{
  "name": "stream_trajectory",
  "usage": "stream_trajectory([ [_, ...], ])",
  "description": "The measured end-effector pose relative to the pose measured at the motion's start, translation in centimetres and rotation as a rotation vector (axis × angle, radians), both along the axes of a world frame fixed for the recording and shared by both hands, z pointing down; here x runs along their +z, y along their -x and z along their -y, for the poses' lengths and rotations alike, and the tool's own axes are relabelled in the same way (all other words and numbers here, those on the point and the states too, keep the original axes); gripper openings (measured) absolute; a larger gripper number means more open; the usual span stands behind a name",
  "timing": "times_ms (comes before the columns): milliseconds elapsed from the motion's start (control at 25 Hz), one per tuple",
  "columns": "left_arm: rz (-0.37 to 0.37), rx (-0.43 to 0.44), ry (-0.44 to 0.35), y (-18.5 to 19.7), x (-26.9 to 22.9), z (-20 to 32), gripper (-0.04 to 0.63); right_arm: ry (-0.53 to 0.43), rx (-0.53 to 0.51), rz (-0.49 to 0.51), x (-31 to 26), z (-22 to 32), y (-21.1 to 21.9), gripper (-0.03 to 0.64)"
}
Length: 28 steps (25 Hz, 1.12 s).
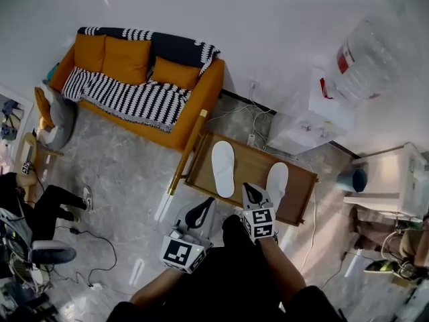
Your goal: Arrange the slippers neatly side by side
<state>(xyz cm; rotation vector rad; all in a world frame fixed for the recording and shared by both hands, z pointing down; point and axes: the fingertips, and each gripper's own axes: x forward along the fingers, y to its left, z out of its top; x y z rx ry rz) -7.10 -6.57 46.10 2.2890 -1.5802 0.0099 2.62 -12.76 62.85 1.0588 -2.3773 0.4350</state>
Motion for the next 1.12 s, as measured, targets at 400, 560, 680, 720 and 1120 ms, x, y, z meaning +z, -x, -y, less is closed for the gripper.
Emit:
stream_trajectory([
  [400,-0.002,-0.073,0.024,2.7,0.4,-0.6,0.017,0.081,-0.038,-0.059,4.0,3.0,4.6,0.017],
  [560,-0.009,-0.095,0.023,3.4,0.7,-0.7,0.017,0.150,-0.049,-0.097,7.2,3.8,5.7,0.017],
  [680,-0.005,-0.099,0.038,3.6,1.1,-0.8,0.016,0.207,-0.058,-0.125,9.8,4.1,6.2,0.018],
  [720,-0.005,-0.101,0.044,3.7,1.3,-0.8,0.017,0.226,-0.056,-0.135,10.7,4.2,6.2,0.023],
  [1120,-0.024,-0.137,0.061,4.6,2.8,-0.4,0.017,0.374,-0.051,-0.238,17.8,5.1,7.0,0.124],
])
